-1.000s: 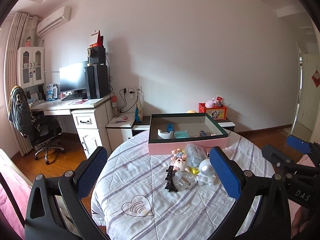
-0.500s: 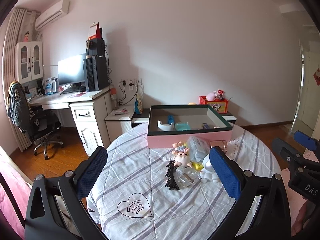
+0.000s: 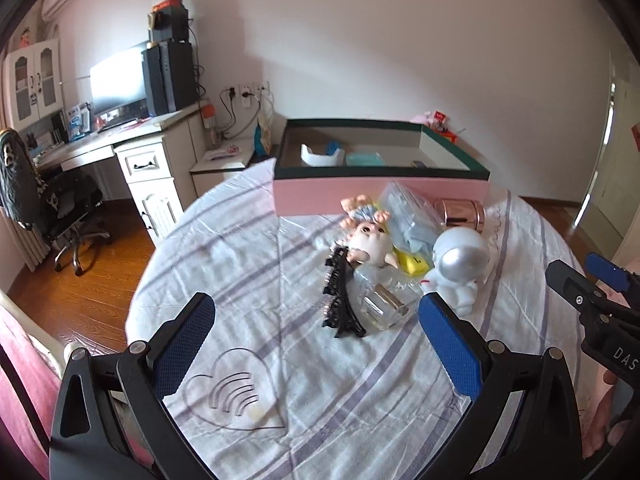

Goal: Organize rigid objects
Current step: 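Withdraw both tools from the pink box back over the bed, then grasp the black tower figure with the left tool while the right tool grasps the silver astronaut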

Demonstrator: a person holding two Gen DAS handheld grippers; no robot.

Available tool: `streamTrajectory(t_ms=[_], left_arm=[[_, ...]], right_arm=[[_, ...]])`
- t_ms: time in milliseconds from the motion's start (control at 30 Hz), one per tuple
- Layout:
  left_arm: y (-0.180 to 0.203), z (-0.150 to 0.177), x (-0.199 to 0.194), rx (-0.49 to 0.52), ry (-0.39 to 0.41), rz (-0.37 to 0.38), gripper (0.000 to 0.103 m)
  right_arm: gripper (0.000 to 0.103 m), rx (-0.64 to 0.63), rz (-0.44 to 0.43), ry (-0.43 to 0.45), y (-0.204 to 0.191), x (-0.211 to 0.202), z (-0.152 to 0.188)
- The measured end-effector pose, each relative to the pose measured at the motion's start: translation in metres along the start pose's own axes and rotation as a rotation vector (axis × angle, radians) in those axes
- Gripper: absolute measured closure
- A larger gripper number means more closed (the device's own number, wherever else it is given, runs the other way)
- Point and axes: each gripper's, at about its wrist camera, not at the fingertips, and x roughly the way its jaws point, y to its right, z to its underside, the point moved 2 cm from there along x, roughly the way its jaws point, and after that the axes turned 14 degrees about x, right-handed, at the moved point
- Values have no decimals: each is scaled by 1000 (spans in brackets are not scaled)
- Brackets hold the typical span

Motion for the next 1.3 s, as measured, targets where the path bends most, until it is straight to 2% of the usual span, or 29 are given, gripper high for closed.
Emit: streamTrajectory(t_ms=[200, 300, 433, 500, 733, 900, 1067, 1133, 1200, 1300], left_arm=[[15, 0, 34, 10, -82, 32, 0], [22, -5, 37, 23, -75, 43, 1], [30, -8, 51, 68, -123, 19, 11], [31, -10, 57, 71, -141, 32, 11], [16, -7, 51, 37, -134, 37, 9], [-3, 1, 36, 1, -116, 35, 6], [-19, 4, 29, -32, -103, 25, 6], [-25, 5, 27, -38, -107, -7, 7], [-30, 7, 28, -46, -108, 18, 6], [-32, 10, 33, -40, -123, 4, 6]], right_arm=[[15, 8, 11, -52, 11, 22, 6], [15, 15, 14, -74, 15, 30, 7], [15, 24, 10, -104, 18, 40, 9], [15, 31, 2, -116, 19, 43, 8], [15, 14, -7, -146, 14, 48, 8], [15, -12, -41, -151, -1, 48, 7], [15, -65, -93, -148, -34, 52, 2], [15, -99, -100, -158, -50, 60, 1], [15, -110, -103, -162, -58, 66, 1], [18, -108, -124, -190, -67, 77, -1]])
